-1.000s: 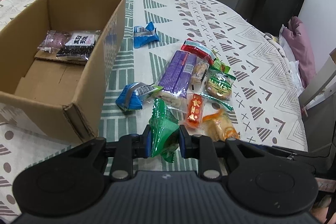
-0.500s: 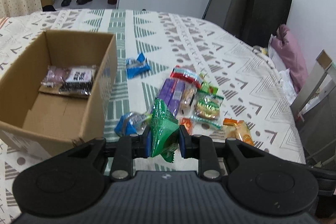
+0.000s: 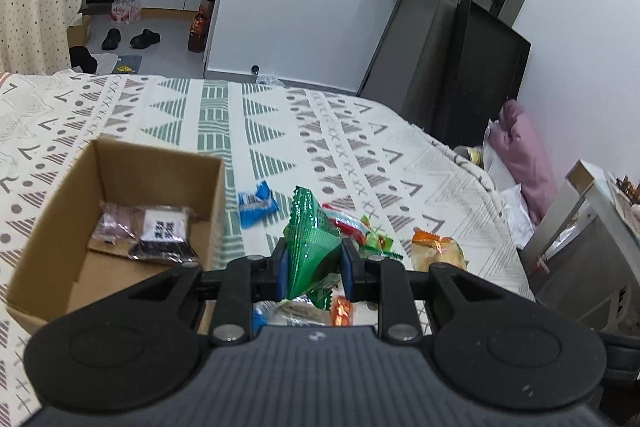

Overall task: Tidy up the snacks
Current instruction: 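Lift both snacks over the cardboard box and open both tools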

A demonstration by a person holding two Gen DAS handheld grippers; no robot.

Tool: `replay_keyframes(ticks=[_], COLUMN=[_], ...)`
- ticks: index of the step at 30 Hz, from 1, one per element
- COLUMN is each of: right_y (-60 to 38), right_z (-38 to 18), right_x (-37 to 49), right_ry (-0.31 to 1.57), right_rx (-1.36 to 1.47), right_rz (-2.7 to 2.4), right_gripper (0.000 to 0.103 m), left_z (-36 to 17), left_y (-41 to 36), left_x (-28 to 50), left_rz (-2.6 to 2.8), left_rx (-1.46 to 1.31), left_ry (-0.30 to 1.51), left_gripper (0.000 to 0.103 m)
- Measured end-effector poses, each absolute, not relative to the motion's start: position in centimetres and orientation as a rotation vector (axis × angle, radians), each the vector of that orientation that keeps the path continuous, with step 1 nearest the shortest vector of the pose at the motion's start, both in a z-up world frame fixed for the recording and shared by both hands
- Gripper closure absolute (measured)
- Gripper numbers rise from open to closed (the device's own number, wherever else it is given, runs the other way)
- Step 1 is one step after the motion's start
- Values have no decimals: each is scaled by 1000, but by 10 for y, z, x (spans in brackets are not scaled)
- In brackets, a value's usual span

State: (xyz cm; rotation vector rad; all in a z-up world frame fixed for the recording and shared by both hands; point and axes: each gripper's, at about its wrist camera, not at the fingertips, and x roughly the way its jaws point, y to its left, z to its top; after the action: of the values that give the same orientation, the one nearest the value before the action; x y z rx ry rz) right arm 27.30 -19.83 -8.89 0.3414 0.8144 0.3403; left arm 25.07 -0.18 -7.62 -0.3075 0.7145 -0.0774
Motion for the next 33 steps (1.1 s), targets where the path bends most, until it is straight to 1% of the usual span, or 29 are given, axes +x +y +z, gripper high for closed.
replay_keyframes(ticks=[8, 16, 24, 33], right_y=[-168, -135, -96, -64], right_z=[-76, -78, -89, -97], right_x=[277, 285, 296, 318], right_ry=[790, 801, 832, 860], right_rx=[349, 343, 347, 349], right_rz=[365, 401, 445, 467], right_gripper=[67, 67, 67, 67], left_z=[-70, -66, -73, -91], left_y=[28, 62, 105, 131], left_x=[248, 245, 248, 258], left_rz=[-66, -36, 52, 128], left_rx=[-361, -434, -502, -547], left_ry=[704, 679, 678, 711], left_gripper=[79, 79, 79, 78])
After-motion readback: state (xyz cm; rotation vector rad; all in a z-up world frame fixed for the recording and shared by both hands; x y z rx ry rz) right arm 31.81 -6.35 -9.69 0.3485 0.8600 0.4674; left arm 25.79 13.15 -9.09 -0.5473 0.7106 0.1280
